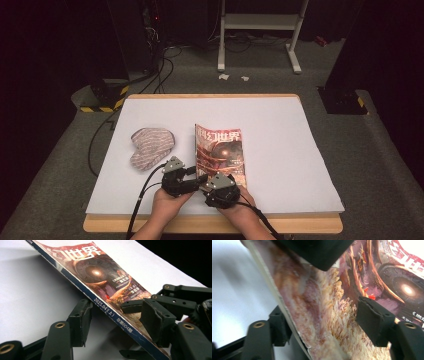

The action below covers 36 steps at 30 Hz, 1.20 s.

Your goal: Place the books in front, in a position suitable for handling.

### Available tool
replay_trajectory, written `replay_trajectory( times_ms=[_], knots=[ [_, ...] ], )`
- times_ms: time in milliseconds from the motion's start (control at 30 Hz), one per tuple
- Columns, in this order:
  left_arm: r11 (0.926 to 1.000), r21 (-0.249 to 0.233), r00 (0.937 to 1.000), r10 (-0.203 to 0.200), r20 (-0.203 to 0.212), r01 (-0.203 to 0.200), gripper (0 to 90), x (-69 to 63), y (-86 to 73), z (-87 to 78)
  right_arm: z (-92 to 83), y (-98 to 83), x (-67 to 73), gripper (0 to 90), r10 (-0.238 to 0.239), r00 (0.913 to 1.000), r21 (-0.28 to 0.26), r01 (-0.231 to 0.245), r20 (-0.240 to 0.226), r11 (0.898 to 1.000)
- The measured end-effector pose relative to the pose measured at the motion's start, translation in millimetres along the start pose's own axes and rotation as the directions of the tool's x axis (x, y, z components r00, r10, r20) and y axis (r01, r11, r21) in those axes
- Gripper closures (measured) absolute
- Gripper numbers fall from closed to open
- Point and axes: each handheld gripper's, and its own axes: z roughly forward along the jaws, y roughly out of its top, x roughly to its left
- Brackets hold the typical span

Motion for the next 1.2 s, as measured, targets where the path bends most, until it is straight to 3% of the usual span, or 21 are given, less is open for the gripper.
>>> replay_trajectory(
  times_ms=[333,433,533,733,900,1033,1200],
  knots=[
    [0.9998,0.0,0.9996,-0.018,0.022,0.018,37.0,2.9,3.3,-2.8,-6.0,-1.9,9.3,62.6,-0.045,0.9969,-0.049,0.048,0.064,0.998],
    [0.9976,-0.064,0.9995,0.028,0.013,-0.027,37.7,-0.1,8.3,-14.3,-8.6,-2.6,8.6,69.6,-0.043,0.9962,-0.066,0.048,0.076,0.997],
    [0.995,-0.082,0.9984,0.055,-0.008,-0.056,35.1,-0.8,15.0,-24.7,-11.8,-3.9,5.8,72.5,-0.036,0.9962,-0.085,0.043,0.08,0.995],
    [0.9968,-0.04,0.9961,0.068,-0.057,-0.07,33.4,10.6,12.3,-26.2,-22.3,-5.1,-6.7,77.2,0.031,0.9976,-0.124,-0.023,0.062,0.992],
    [0.9937,0.011,0.9877,0.112,-0.109,-0.112,34.2,17.7,6.9,-20.1,-31.2,-7.4,-18.5,80.0,0.078,0.9958,-0.156,-0.069,0.048,0.985],
    [0.9929,0.042,0.9847,0.116,-0.13,-0.111,34.9,28.5,2.9,-17.7,-37.1,-9.6,-27.0,81.8,0.111,0.9934,-0.174,-0.104,0.031,0.979],
    [0.9949,0.011,0.9852,0.101,-0.139,-0.1,37.8,42.7,-1.0,-25.1,-44.5,-12.9,-36.5,83.5,0.126,0.9918,-0.194,-0.119,0.022,0.974]
  ],
)
